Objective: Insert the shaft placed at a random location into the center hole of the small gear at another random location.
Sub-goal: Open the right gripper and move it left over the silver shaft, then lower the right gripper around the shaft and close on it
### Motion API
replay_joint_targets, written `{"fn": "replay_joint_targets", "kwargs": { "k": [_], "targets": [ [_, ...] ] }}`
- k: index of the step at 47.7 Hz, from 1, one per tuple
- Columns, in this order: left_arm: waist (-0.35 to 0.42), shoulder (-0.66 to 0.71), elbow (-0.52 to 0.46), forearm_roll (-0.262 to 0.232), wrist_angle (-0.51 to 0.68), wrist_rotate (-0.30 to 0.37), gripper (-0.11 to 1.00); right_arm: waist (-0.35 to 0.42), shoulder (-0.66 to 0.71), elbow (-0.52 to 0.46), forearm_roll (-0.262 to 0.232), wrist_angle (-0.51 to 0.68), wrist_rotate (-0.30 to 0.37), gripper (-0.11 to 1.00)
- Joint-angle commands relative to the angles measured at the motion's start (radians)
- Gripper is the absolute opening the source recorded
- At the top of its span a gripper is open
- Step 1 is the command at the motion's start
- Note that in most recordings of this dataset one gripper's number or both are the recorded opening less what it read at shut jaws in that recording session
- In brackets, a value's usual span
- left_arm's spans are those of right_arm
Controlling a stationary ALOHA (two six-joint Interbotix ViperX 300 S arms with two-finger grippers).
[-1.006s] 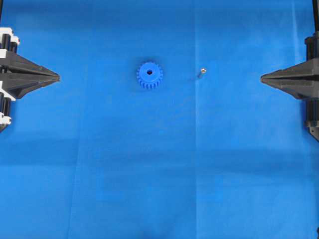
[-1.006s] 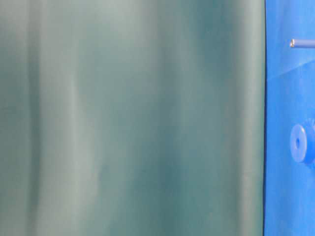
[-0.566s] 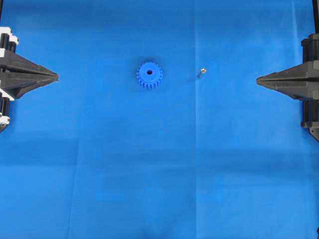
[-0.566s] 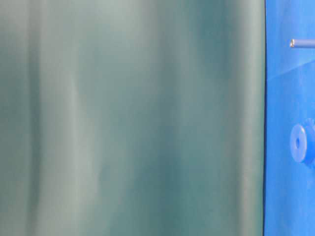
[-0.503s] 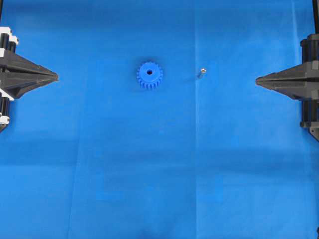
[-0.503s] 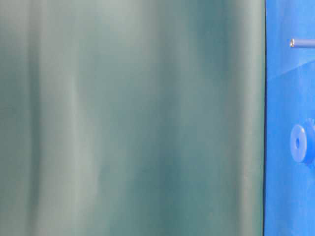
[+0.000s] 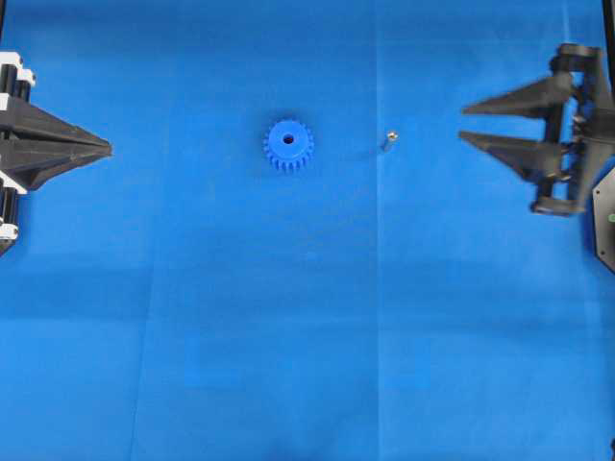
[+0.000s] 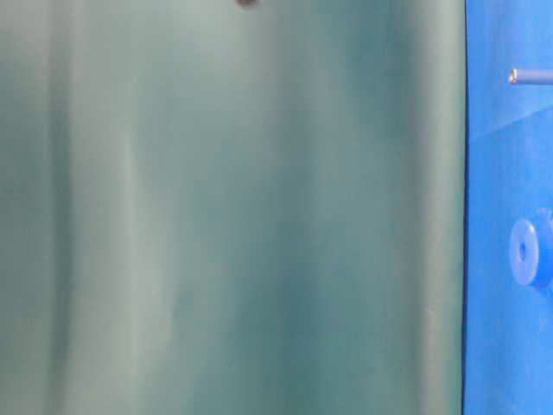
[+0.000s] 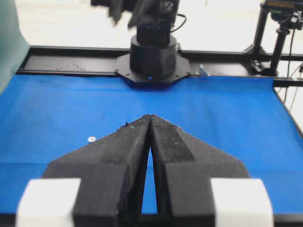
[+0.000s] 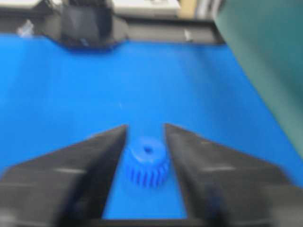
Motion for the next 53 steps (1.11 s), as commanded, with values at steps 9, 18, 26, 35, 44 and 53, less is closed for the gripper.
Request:
{"fn": "replay_joint_targets", "kwargs": {
  "k": [9,18,26,35,44,53],
  "targets": [
    [0.0,0.002,-0.014,0.002,0.0,-0.003,0.0,-0.054,0.236,-0.023,0.015,-0.123,0.002,0.79],
    [0.0,0.0,-0.012,0.002,0.005,-0.011,0.0,-0.071,0.394,-0.032,0.035,-0.215,0.002,0.72],
    [0.0,0.0,-0.012,0.002,0.005,-0.011,0.0,-0.074,0.525,-0.055,0.057,-0.276,0.002,0.71],
    [0.0,-0.002,-0.006,0.002,0.006,-0.011,0.0,-0.072,0.649,-0.074,0.101,-0.324,0.002,0.71],
    [0.0,-0.005,-0.005,0.003,0.015,-0.011,0.0,-0.072,0.732,-0.08,0.135,-0.357,0.003,0.71],
    [0.0,-0.008,-0.003,0.002,0.018,-0.011,0.0,-0.074,0.753,-0.08,0.143,-0.387,0.005,0.69]
  ]
}}
